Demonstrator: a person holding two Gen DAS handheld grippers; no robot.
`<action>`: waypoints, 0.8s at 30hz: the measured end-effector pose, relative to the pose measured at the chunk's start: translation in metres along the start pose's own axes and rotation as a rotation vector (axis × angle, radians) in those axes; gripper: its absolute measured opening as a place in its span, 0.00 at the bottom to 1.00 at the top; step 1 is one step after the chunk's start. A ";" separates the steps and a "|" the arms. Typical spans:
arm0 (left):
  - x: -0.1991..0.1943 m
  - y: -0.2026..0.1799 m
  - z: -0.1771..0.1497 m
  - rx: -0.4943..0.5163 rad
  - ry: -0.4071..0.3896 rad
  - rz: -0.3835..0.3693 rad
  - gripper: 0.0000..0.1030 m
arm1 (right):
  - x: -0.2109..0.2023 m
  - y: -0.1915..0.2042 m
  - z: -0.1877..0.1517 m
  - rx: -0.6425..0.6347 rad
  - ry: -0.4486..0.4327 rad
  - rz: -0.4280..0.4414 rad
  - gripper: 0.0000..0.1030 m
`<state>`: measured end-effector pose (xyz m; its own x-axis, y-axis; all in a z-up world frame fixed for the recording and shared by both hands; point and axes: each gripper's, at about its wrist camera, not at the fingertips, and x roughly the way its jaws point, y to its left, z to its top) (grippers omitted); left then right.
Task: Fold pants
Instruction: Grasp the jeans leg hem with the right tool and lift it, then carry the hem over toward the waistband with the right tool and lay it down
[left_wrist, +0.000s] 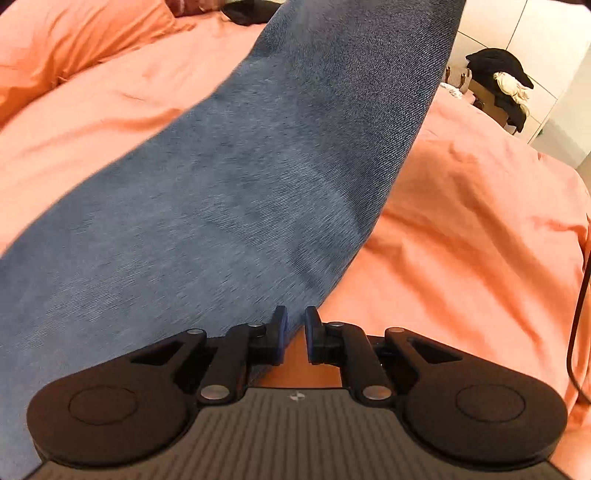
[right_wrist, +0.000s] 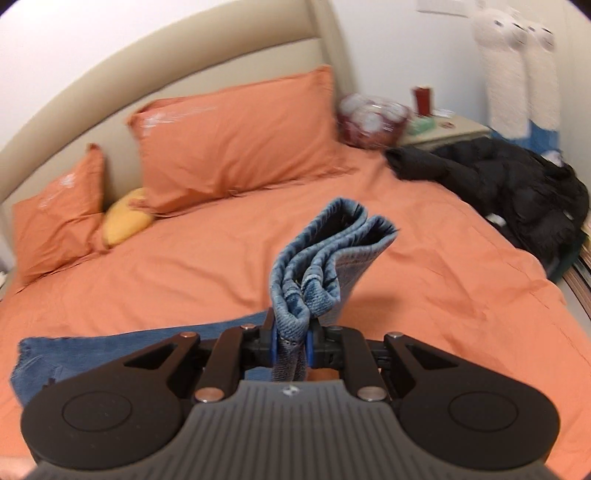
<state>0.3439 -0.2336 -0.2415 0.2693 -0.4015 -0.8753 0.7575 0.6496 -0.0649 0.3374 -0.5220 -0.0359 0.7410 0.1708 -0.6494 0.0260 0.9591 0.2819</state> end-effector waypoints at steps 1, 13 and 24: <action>-0.008 0.006 -0.004 -0.003 -0.001 0.009 0.13 | -0.001 0.011 0.000 -0.011 0.000 0.020 0.09; -0.123 0.094 -0.068 -0.185 -0.106 0.168 0.15 | 0.045 0.165 -0.030 -0.111 0.089 0.220 0.09; -0.145 0.146 -0.120 -0.300 -0.104 0.195 0.16 | 0.147 0.250 -0.118 -0.162 0.324 0.216 0.10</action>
<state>0.3442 -0.0025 -0.1818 0.4622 -0.3052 -0.8326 0.4824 0.8743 -0.0527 0.3738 -0.2303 -0.1444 0.4675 0.4094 -0.7835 -0.2315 0.9121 0.3384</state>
